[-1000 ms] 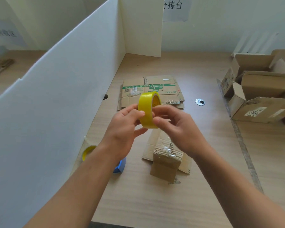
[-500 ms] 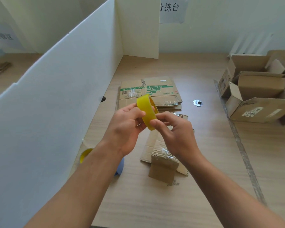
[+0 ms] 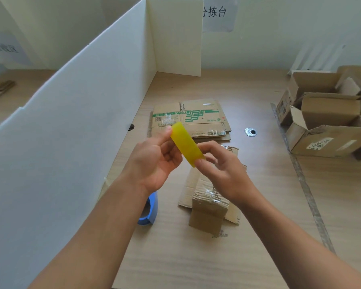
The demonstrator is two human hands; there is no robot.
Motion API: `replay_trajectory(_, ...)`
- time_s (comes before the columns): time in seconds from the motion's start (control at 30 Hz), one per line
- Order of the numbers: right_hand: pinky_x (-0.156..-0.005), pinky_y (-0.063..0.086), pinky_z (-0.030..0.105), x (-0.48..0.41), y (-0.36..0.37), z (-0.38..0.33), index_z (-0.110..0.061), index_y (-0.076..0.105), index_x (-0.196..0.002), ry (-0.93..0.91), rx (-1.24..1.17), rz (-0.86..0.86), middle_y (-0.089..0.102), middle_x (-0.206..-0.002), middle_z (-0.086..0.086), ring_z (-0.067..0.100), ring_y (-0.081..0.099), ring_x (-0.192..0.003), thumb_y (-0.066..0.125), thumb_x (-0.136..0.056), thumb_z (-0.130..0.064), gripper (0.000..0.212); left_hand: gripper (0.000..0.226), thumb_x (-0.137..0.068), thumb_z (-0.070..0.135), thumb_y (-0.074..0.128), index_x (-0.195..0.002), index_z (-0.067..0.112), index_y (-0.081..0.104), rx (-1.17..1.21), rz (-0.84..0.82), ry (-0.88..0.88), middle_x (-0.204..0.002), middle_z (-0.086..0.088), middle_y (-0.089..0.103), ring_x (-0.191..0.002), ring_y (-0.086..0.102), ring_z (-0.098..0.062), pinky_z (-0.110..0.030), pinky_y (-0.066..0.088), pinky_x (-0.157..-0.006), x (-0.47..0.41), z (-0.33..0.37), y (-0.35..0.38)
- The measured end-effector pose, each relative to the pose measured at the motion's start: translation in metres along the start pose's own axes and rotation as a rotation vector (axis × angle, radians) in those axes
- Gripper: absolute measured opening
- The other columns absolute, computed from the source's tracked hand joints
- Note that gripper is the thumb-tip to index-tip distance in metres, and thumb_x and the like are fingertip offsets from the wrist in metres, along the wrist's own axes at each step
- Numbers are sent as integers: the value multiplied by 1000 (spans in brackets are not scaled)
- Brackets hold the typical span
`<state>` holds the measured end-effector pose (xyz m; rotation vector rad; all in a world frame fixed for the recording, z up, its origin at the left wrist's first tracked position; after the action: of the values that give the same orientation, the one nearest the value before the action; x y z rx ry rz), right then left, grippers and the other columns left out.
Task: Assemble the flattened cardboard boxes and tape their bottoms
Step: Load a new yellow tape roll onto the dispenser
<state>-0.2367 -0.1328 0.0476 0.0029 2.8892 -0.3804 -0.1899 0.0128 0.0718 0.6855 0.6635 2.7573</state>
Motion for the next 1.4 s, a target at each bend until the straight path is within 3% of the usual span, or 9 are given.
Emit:
replay_trajectory(0.13, -67, 44, 18, -4, -1, -14, -33, 64, -93, 1, -47, 72, 59, -81, -18, 2, 51, -76, 57, -85, -20, 17, 30, -90, 37, 69, -117, 26, 64, -596, 114, 357, -104, 10, 70, -95, 68, -8, -24, 55, -70, 3, 9, -2)
replay_trajectory(0.3, -70, 50, 27, -4, -2, -26, -28, 67, -104, -15, -45, 34, 63, -83, -19, 6, 54, -78, 58, -86, -16, 23, 72, -81, 47, 68, -145, 42, 38, -994, -152, 641, -140, 8, 52, -125, 56, -8, -28, 51, -99, 10, 11, 10)
replay_trajectory(0.47, -80, 56, 33, 1, -7, -29, -21, 66, -125, -25, -65, -49, 68, -111, 2, 20, 62, -98, 54, -88, -5, 42, 71, -83, 50, 64, -147, 28, 43, -938, -181, 629, -132, 8, 59, -117, 60, 1, -15, 51, -89, 10, 23, 4)
replay_trajectory(0.53, -83, 55, 42, 3, -10, -29, -21, 65, -129, -35, -67, -66, 68, -118, 0, 22, 62, -104, 52, -88, 0, 48, 69, -85, 47, 63, -146, 21, 46, -870, -178, 603, -123, 11, 64, -111, 63, 2, -11, 50, -83, 9, 24, 2)
replay_trajectory(0.6, -81, 52, 36, 4, -12, -30, -22, 64, -130, -50, -87, -85, 67, -122, -3, 18, 62, -108, 51, -90, 2, 49, 65, -85, 44, 62, -144, 20, 48, -792, -176, 571, -119, 13, 66, -109, 65, -1, -13, 51, -83, 8, 25, 1)
replay_trajectory(0.77, -73, 46, 13, 8, -15, -36, -26, 63, -126, -74, -222, -116, 69, -117, -13, -2, 60, -98, 51, -89, 3, 48, 47, -85, 49, 60, -128, 31, 60, -663, -183, 413, -121, 0, 69, -111, 67, -18, -34, 57, -89, 3, 24, -2)
replay_trajectory(1.0, -72, 46, 8, 10, -19, -33, -23, 63, -124, -58, -292, -119, 70, -98, -23, -7, 63, -86, 51, -88, 4, 47, 40, -73, 68, 60, -94, 40, 78, -557, -165, 219, -94, 5, 75, -88, 72, -12, -23, 55, -67, 0, 14, -1)
replay_trajectory(1.2, -80, 49, 17, 3, -23, -25, -38, 72, -112, -17, -324, -124, 71, -111, -9, 3, 63, -101, 61, -84, -23, 34, 57, -84, 65, 56, -116, 19, 67, -385, -100, 75, -107, -13, 73, -95, 72, -29, -28, 55, -62, -7, 2, -7)
replay_trajectory(1.4, -87, 50, 29, 4, -15, -12, -25, 71, -113, 17, -413, -120, 70, -109, 2, 17, 64, -102, 62, -86, -23, 28, 59, -94, 64, 45, -119, 15, 67, -248, -99, -118, -113, -21, 71, -95, 72, -37, -30, 54, -60, -7, -11, -6)
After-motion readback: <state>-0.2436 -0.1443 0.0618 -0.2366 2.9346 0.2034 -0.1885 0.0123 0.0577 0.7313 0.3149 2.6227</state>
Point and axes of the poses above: each hand's wrist, its own x-axis away from the middle knuckle, its own y-axis out of the palm, z = x × y, the point moved 5 cm from there along -x, towards the middle knuckle
